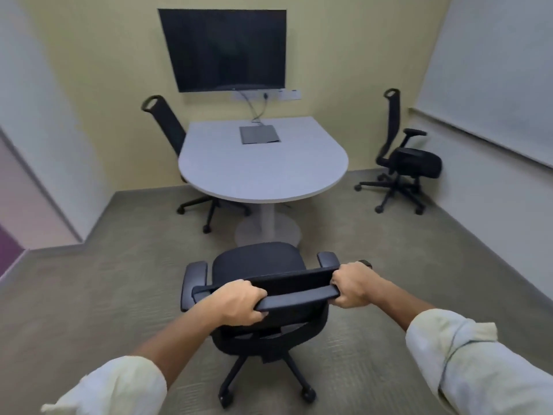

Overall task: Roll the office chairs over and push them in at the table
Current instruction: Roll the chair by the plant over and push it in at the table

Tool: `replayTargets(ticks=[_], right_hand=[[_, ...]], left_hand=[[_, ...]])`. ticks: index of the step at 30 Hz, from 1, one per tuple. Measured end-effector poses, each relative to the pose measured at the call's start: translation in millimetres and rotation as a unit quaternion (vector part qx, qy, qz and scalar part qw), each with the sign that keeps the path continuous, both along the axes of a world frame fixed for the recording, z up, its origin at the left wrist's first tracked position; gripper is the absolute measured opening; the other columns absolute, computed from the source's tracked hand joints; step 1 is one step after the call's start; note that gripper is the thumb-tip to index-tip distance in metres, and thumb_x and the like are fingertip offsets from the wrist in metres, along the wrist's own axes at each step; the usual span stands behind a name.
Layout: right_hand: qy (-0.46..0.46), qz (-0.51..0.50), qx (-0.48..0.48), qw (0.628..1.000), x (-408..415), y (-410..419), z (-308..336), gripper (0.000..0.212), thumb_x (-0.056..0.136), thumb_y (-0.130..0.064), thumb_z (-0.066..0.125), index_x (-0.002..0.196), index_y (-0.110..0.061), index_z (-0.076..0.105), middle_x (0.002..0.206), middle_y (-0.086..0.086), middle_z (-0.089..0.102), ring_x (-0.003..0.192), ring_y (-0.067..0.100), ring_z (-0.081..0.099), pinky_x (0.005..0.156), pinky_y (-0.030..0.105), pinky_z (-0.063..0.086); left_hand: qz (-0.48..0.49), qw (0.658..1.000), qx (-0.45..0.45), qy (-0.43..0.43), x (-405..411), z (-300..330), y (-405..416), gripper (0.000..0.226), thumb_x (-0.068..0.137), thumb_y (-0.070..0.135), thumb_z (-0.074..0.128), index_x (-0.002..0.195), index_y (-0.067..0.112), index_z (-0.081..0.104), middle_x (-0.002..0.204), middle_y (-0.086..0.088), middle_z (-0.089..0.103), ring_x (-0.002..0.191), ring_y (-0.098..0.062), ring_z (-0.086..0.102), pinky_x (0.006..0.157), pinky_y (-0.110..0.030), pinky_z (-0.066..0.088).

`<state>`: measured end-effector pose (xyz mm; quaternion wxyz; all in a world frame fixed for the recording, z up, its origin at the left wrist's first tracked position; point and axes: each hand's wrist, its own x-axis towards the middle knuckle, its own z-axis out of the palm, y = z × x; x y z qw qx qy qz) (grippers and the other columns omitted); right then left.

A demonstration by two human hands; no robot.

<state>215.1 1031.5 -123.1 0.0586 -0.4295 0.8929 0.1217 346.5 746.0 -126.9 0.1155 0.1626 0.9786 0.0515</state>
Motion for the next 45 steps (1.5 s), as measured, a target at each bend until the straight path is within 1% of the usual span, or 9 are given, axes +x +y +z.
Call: replayTargets(ticks=[3,7,12,18,27,32,37,42,45], right_hand=[[0.023,0.017,-0.030,0.999,-2,-20,-7,0.039,0.078,-0.057,0.050,0.073,-0.021,0.065,0.075,0.001,0.069,0.068,0.027,0.065,0.056,0.033,0.045],[0.035,0.019,-0.053,0.998,-15,-38,-11,0.036,0.073,-0.059,0.044,0.068,-0.025,0.054,0.072,0.001,0.066,0.061,0.026,0.061,0.052,0.032,0.039],[0.051,0.007,-0.050,0.997,-43,-51,-16,0.041,0.074,-0.059,0.044,0.069,-0.023,0.064,0.062,-0.006,0.058,0.053,0.020,0.051,0.048,0.030,0.039],[0.040,-0.026,-0.057,0.997,-67,-80,-13,0.037,0.074,-0.055,0.047,0.068,-0.022,0.063,0.063,-0.005,0.061,0.053,0.020,0.055,0.049,0.030,0.042],[0.045,-0.081,-0.059,0.994,-96,-97,-17,0.032,0.072,-0.053,0.051,0.066,-0.023,0.060,0.066,-0.002,0.064,0.055,0.023,0.058,0.050,0.031,0.042],[0.049,-0.082,-0.067,0.993,-112,-105,-20,0.032,0.070,-0.053,0.049,0.064,-0.024,0.059,0.062,-0.002,0.061,0.047,0.021,0.047,0.045,0.029,0.034],[0.051,-0.109,-0.067,0.991,-131,-109,-22,0.032,0.070,-0.051,0.050,0.070,-0.022,0.063,0.064,-0.002,0.064,0.053,0.021,0.059,0.045,0.030,0.038],[0.057,-0.135,-0.083,0.986,-142,-109,-27,0.029,0.069,-0.049,0.052,0.071,-0.023,0.064,0.064,-0.006,0.061,0.055,0.020,0.060,0.047,0.029,0.040],[0.049,-0.149,-0.093,0.983,-162,-113,-19,0.024,0.066,-0.043,0.053,0.068,-0.022,0.063,0.061,-0.006,0.058,0.053,0.020,0.056,0.047,0.028,0.040]], left_hand=[[0.135,0.990,-0.012,0.022,3,-4,-20,0.037,0.075,0.061,0.052,0.066,0.025,0.050,0.065,0.004,0.059,0.057,-0.018,0.053,0.053,-0.032,0.040],[0.193,0.978,-0.070,0.028,-7,2,-39,0.047,0.059,0.070,0.043,0.056,0.023,0.045,0.055,0.008,0.050,0.050,-0.015,0.049,0.047,-0.030,0.031],[0.194,0.979,-0.051,0.048,-36,-4,-53,0.044,0.056,0.065,0.043,0.050,0.022,0.046,0.048,0.006,0.050,0.045,-0.014,0.048,0.044,-0.029,0.027],[0.177,0.978,-0.054,0.093,-66,-5,-82,0.044,0.058,0.069,0.039,0.050,0.025,0.039,0.048,0.010,0.044,0.042,-0.011,0.042,0.042,-0.027,0.023],[0.161,0.980,-0.062,0.099,-107,-3,-103,0.044,0.067,0.066,0.045,0.057,0.023,0.051,0.051,0.008,0.051,0.044,-0.013,0.047,0.042,-0.027,0.027],[0.151,0.981,-0.078,0.093,-129,-1,-112,0.045,0.070,0.068,0.046,0.061,0.024,0.052,0.053,0.009,0.049,0.045,-0.014,0.046,0.044,-0.028,0.030],[0.135,0.984,-0.074,0.093,-162,-6,-118,0.044,0.068,0.066,0.044,0.057,0.023,0.048,0.053,0.008,0.051,0.046,-0.016,0.049,0.044,-0.030,0.032],[0.123,0.984,-0.068,0.113,-188,-18,-124,0.044,0.060,0.067,0.033,0.053,0.024,0.042,0.051,0.010,0.047,0.043,-0.012,0.042,0.044,-0.031,0.031],[0.125,0.982,-0.064,0.123,-214,-16,-127,0.043,0.065,0.068,0.037,0.055,0.027,0.043,0.051,0.011,0.045,0.045,-0.010,0.042,0.046,-0.031,0.033]])
